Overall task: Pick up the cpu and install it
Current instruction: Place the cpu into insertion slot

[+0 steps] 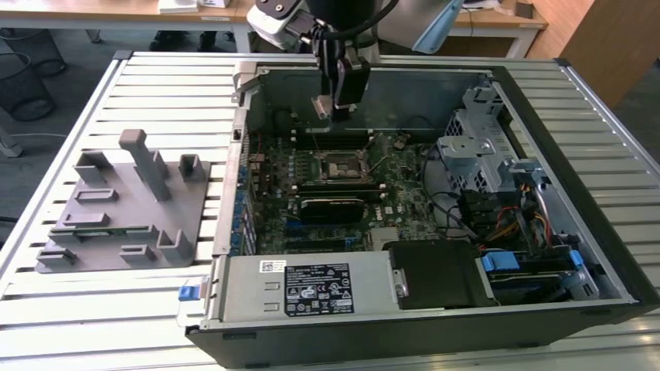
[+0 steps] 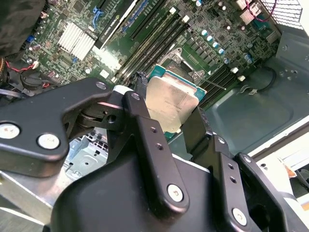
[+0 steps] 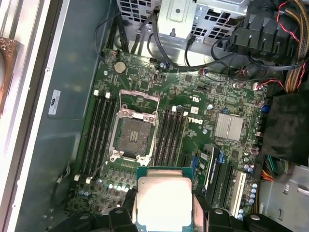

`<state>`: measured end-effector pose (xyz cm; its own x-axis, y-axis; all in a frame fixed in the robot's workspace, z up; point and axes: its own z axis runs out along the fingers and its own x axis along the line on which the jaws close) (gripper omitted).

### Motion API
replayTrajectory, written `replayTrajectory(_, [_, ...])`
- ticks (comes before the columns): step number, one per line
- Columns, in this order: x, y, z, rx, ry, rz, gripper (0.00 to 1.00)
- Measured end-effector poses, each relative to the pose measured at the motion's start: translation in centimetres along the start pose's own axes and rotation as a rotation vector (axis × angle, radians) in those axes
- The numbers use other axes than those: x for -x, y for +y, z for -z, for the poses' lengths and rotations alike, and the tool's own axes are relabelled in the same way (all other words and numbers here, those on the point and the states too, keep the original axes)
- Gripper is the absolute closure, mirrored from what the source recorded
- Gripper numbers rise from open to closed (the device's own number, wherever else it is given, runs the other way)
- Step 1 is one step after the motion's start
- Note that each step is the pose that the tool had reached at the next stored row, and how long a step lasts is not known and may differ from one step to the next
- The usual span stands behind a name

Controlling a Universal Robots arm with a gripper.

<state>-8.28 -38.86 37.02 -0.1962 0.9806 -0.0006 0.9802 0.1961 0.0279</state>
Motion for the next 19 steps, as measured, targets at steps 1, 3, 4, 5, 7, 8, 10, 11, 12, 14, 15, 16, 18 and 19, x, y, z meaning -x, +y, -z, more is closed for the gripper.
replayTrajectory(1, [0.0, 0.0, -0.04, 0.0, 0.0, 0.0, 0.46])
replayTrajectory(3, [0.0, -0.01, -0.15, 0.0, 0.0, 0.0, 0.46])
replayTrajectory(4, [0.0, -0.01, -0.21, 0.0, 0.0, 0.0, 0.46])
replayTrajectory(5, [0.0, -0.01, -0.26, 0.0, 0.0, 0.0, 0.46])
replayTrajectory(7, [0.0, -0.01, -0.38, 0.0, 0.0, 0.0, 0.46])
replayTrajectory(8, [0.0, -0.01, -0.44, 0.0, 0.0, 0.0, 0.46])
replayTrajectory(10, [0.0, -0.01, -0.54, 0.0, 0.0, 0.0, 0.46])
replayTrajectory(11, [0.0, -0.02, -0.6, 0.0, 0.0, 0.0, 0.46])
replayTrajectory(12, [0.0, -0.02, -0.65, 0.0, 0.0, 0.0, 0.46])
replayTrajectory(14, [0.0, -0.02, -0.74, 0.0, 0.0, 0.0, 0.46])
replayTrajectory(15, [0.0, -0.02, -0.78, 0.0, 0.0, 0.0, 0.46])
replayTrajectory(16, [0.0, -0.02, -0.82, 0.0, 0.0, 0.0, 0.46])
replayTrajectory(18, [0.0, -0.03, -0.91, 0.0, 0.0, 0.0, 0.46])
replayTrajectory(19, [0.0, -0.03, -0.95, 0.0, 0.0, 0.0, 0.46])
